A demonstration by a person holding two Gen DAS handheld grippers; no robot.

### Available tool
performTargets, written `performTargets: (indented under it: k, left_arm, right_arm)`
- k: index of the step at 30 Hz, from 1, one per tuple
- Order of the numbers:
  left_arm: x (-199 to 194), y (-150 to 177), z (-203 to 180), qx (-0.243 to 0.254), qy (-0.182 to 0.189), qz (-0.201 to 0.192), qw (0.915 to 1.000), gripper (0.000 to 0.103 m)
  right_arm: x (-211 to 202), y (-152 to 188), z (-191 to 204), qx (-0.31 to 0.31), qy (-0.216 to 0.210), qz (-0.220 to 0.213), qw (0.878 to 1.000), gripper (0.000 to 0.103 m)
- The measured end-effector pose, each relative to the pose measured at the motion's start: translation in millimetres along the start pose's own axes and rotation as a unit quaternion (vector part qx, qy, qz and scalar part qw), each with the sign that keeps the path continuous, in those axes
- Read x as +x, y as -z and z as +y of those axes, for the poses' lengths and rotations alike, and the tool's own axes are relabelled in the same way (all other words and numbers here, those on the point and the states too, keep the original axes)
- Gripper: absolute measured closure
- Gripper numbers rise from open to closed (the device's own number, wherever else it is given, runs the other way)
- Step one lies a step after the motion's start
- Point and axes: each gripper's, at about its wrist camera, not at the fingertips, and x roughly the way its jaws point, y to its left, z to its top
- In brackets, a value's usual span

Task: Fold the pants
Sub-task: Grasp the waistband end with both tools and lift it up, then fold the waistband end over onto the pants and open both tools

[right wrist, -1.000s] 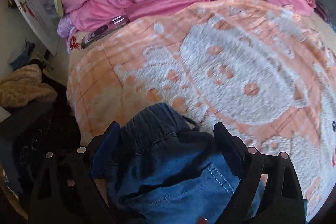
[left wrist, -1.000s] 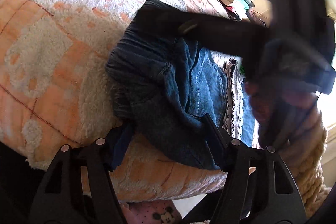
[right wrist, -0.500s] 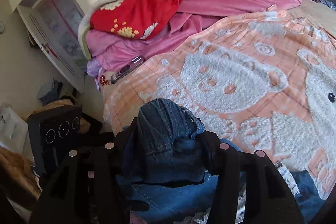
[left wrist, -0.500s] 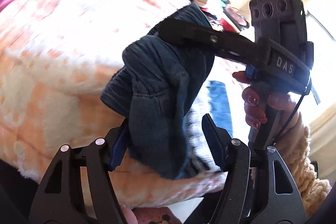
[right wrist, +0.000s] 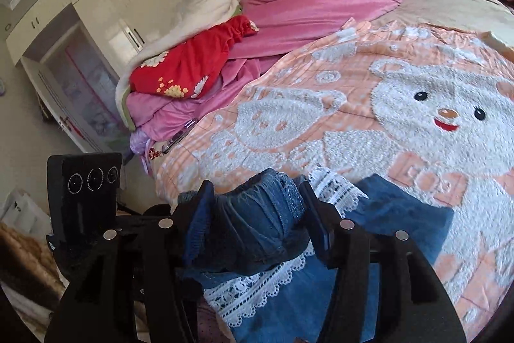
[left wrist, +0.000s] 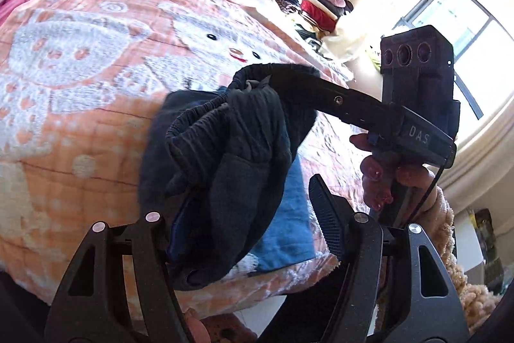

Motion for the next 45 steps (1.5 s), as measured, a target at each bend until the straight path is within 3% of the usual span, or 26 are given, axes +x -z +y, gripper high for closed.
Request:
performTargets:
  k: [1, 3, 7, 9, 10, 12, 15, 19, 22, 27, 34, 45]
  left_arm:
    - [5.3, 2.8, -5.4, 0.006, 0.008, 0.010, 0.9999, 0.044]
    - [15.2, 5.9, -13.6, 0.021, 0.030, 0.033, 0.9988, 0.040]
    - [3.1, 11.5, -14.3, 0.026, 0.065, 0.030, 0.9971, 0.040]
    - [-4.2, 5.5, -11.4, 0.040, 0.028, 0.005, 0.9988, 0.038]
    - [-3.0, 2.0, -9.0, 0.047, -0.016, -0.002, 0.9987, 0.038]
    - [9.9, -1.3, -1.9, 0.055, -0.098, 0.007, 0.9937, 0.038]
    - [34.0, -0.2, 6.8, 0.072, -0.164, 0.022, 0.9836, 0.038]
    - [51.4, 14.6, 15.4, 0.077, -0.166, 0.049, 0.9818, 0.038]
    - [56.0, 25.3, 18.5, 0.079, -0.167, 0.061, 0.9810, 0.038]
    - [54.0, 26.2, 20.7, 0.069, -0.158, 0.057, 0.9833, 0.038]
    - [37.4, 24.3, 11.5, 0.068, -0.150, 0.043, 0.9854, 0.038]
    - [13.0, 21.3, -7.4, 0.088, -0.143, 0.012, 0.9857, 0.034]
  right_arm:
    - [-7.6, 5.1, -5.8, 0.009, 0.003, -0.006, 1.000, 0.043]
    - [-25.8, 16.3, -20.1, 0.037, 0.022, -0.026, 0.999, 0.027]
    - [-51.9, 37.5, -30.9, 0.063, 0.076, -0.043, 0.994, 0.027]
    - [-52.9, 44.9, -23.5, 0.056, 0.099, -0.038, 0.993, 0.027]
    - [-50.6, 47.5, -17.8, 0.050, 0.109, -0.035, 0.992, 0.027]
    - [-41.3, 50.8, -6.3, 0.034, 0.134, -0.025, 0.990, 0.027]
    - [-21.4, 57.3, 4.9, 0.013, 0.164, -0.004, 0.986, 0.027]
    - [1.2, 80.3, -2.5, 0.010, 0.220, 0.057, 0.974, 0.027]
    - [7.7, 98.0, -15.5, 0.033, 0.227, 0.070, 0.971, 0.027]
    - [4.3, 104.3, -15.4, 0.048, 0.232, 0.054, 0.970, 0.026]
    - [-30.8, 101.6, 6.6, 0.053, 0.227, -0.001, 0.973, 0.025]
    - [-71.7, 102.3, 27.9, 0.061, 0.247, -0.058, 0.965, 0.024]
